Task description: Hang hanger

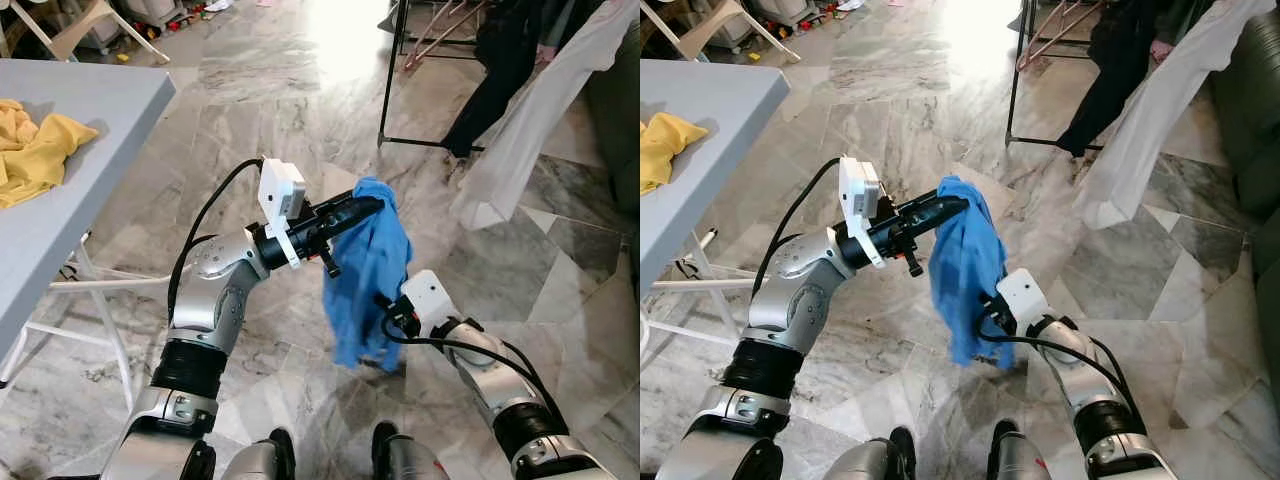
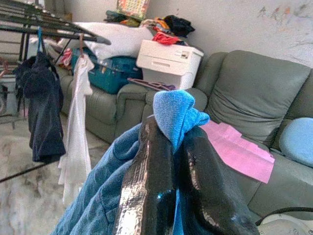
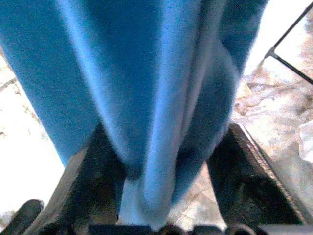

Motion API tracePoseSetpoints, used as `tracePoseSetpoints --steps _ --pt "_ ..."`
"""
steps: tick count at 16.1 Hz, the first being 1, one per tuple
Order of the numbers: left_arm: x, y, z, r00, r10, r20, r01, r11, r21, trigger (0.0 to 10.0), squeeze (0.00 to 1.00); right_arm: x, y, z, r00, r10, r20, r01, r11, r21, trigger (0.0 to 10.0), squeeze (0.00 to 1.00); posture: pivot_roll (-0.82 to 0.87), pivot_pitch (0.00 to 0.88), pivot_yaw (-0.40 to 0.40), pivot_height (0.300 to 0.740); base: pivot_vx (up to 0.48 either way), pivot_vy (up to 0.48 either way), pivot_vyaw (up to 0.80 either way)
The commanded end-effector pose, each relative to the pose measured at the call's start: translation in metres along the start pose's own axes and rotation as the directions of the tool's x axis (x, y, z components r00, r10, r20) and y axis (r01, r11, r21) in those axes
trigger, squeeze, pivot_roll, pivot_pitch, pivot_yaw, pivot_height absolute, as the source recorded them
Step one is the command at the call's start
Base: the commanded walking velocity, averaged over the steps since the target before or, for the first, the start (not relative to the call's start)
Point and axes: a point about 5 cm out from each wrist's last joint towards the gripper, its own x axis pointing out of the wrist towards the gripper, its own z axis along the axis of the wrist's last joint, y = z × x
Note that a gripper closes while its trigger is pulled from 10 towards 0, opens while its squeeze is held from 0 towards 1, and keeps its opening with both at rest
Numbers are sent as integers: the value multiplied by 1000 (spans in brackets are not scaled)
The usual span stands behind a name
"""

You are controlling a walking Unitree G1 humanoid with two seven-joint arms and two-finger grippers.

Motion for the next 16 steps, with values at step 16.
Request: tracePoseSetpoints --steps 16 --pt "2 -9 9 1000 -29 10 29 1000 -6 10000 0 -18 -54 -5 841 -541 -2 531 824 199 0 0 -118 238 99 740 0 0 0"
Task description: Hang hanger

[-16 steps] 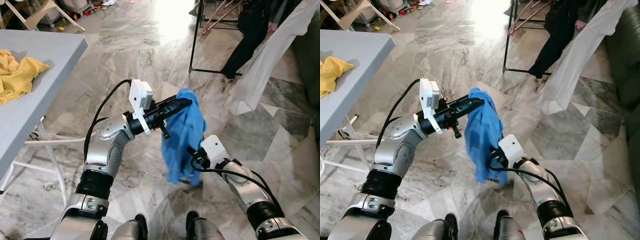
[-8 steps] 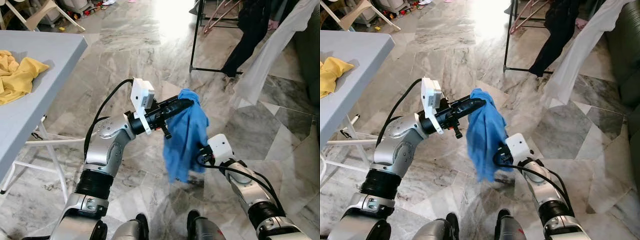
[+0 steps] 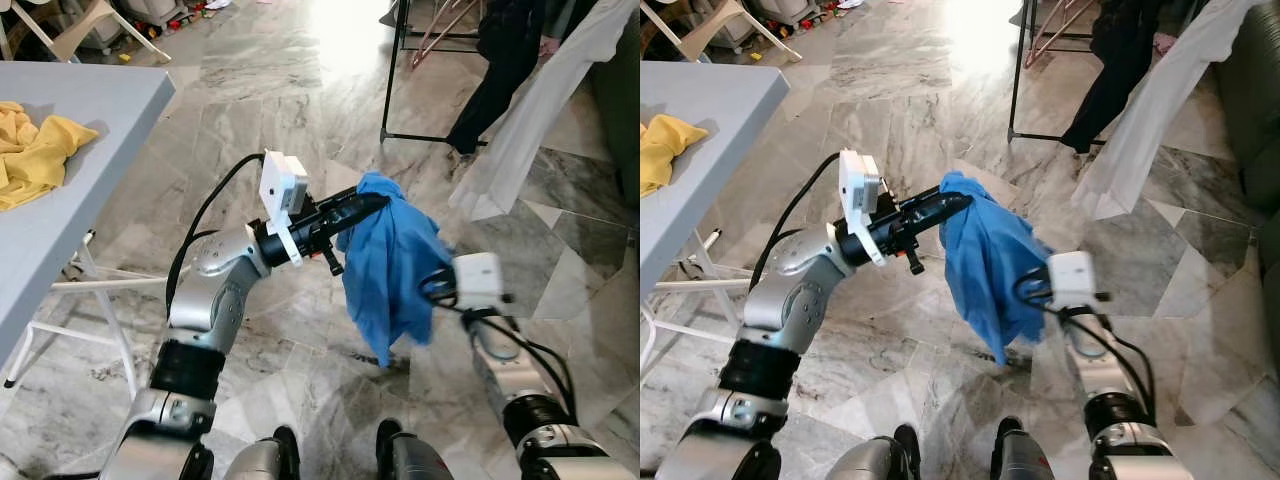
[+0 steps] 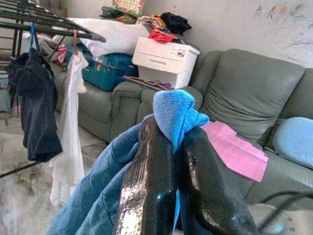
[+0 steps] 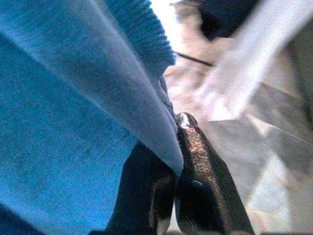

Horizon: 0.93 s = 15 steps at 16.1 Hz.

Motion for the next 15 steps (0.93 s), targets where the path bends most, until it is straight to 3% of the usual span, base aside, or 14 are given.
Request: tracePoseSetpoints --steps 1,4,8,10,12,15 --pt "0 -4 1 1000 -12 3 12 1000 7 10000 0 -2 -8 -2 997 -72 4 71 997 16 0 0 -120 239 101 740 0 0 0" --pt "-4 -3 -12 999 26 -22 -26 1000 -14 10000 0 -5 -20 6 978 -196 76 197 980 -6 0 0 -123 242 106 740 0 0 0" --pt "-21 -1 -48 974 201 -100 -208 977 -57 10000 0 -11 -28 23 933 -284 219 305 950 -68 0 0 -126 244 104 740 0 0 0" --pt "-44 -5 -92 906 341 -252 -367 928 -64 10000 0 -16 -31 36 903 -308 300 344 936 -75 0 0 -133 248 103 740 0 0 0" --pt "-54 -14 -113 880 354 -318 -396 915 -76 10000 0 -15 -34 45 892 -317 323 353 934 -60 0 0 -146 254 100 740 0 0 0" --pt "-53 -26 -130 870 339 -360 -392 916 -84 10000 0 -7 -37 62 876 -342 340 359 933 11 0 0 -152 257 94 740 0 0 0"
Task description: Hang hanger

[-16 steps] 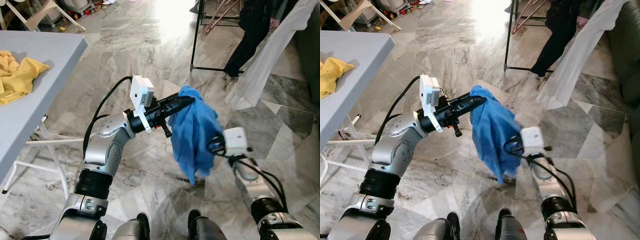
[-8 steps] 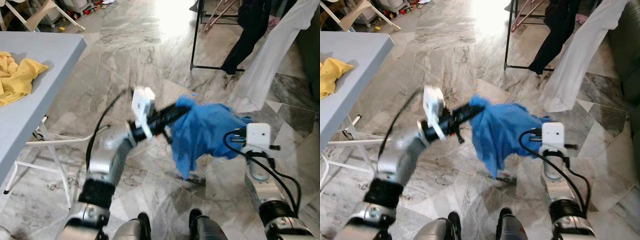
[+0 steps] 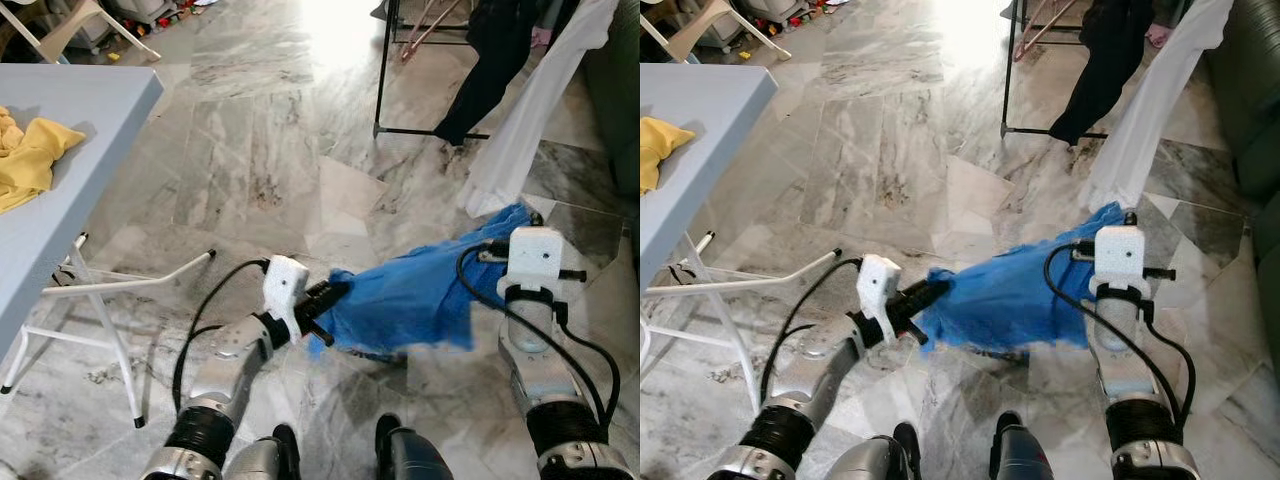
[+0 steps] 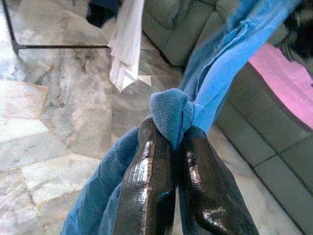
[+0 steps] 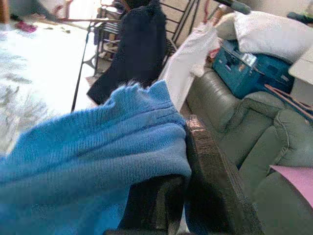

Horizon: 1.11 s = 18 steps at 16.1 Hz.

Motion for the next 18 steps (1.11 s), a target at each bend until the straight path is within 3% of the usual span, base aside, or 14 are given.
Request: tracePoseSetpoints --steps 1,5,11,12,14,17,18 --pt "-3 -2 -9 999 10 -32 -9 1000 8 10000 0 5 -2 7 1000 -20 17 20 999 30 0 0 -152 256 91 740 0 0 0" --pt "-2 -8 -31 994 11 -105 -11 1000 7 10000 0 19 0 27 999 -41 31 35 986 161 0 0 -149 253 89 740 0 0 0" --pt "-3 -6 -41 986 40 -164 -35 999 32 10000 0 9 7 26 1000 10 -5 -8 951 309 0 0 -151 254 92 740 0 0 0" --pt "-3 -2 -42 981 73 -181 -64 997 52 10000 0 8 4 28 1000 4 -3 -2 935 355 0 0 -155 254 93 740 0 0 0" --pt "-6 7 -49 955 168 -243 -151 985 87 10000 0 3 2 32 1000 20 -16 -9 852 523 0 0 -156 254 98 740 0 0 0" --pt "-7 5 -56 946 158 -282 -149 987 52 10000 0 0 6 39 998 54 -9 -36 772 635 0 0 -163 259 103 740 0 0 0" --pt "-7 2 -57 953 144 -268 -145 989 16 10000 769 -1 6 41 998 63 -6 -44 760 648 0 0 -166 258 105 740 0 0 0"
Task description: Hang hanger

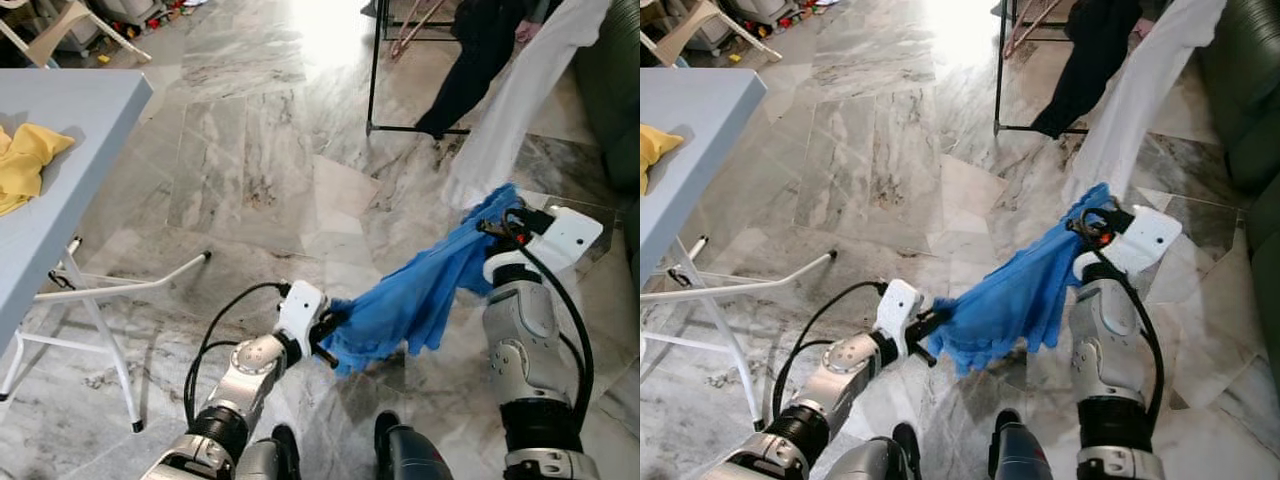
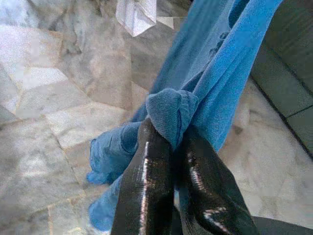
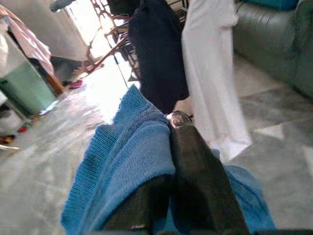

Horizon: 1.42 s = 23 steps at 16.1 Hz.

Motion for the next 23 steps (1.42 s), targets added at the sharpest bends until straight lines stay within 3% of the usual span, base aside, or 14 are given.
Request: tracePoseSetpoints --steps 1,6,8,12,15,19,20,21,23 --pt "-7 2 -17 999 17 -52 -20 997 -69 10000 1000 0 -2 14 999 -5 49 3 999 34 0 0 -166 259 105 740 0 0 0" --pt "-6 -3 -23 997 -21 -79 15 997 -75 10000 1000 6 12 18 998 61 19 -63 990 126 0 0 -166 257 105 740 0 0 0" --pt "-6 -8 -27 993 -74 -89 65 992 -106 10000 1000 10 32 15 988 154 -21 -147 971 188 0 0 -171 258 103 740 0 0 0" --pt "0 -15 -24 994 -96 -60 87 986 -143 10000 1000 13 59 11 959 277 -63 -260 945 198 0 0 -200 253 80 740 0 0 0" --pt "3 -16 -21 997 -57 -43 49 987 -156 10000 1000 15 74 12 945 318 -70 -300 934 192 0 0 -206 250 70 740 0 0 0" --pt "11 -16 -9 1000 9 23 -1 956 -293 10000 1000 20 92 17 931 360 -63 -338 913 228 0 0 -210 252 62 740 0 0 0" --pt "16 -18 -2 998 22 59 -1 942 -336 10000 827 19 101 19 923 380 -61 -356 903 241 0 0 -216 253 58 740 0 0 0" --pt "20 -21 4 996 15 82 16 934 -358 10000 0 18 107 21 917 393 -58 -369 897 244 0 0 -221 253 54 740 0 0 0" --pt "27 -32 12 992 -44 116 84 929 -361 10000 0 16 114 25 908 416 -55 -389 884 261 0 0 -227 251 52 740 0 0 0"
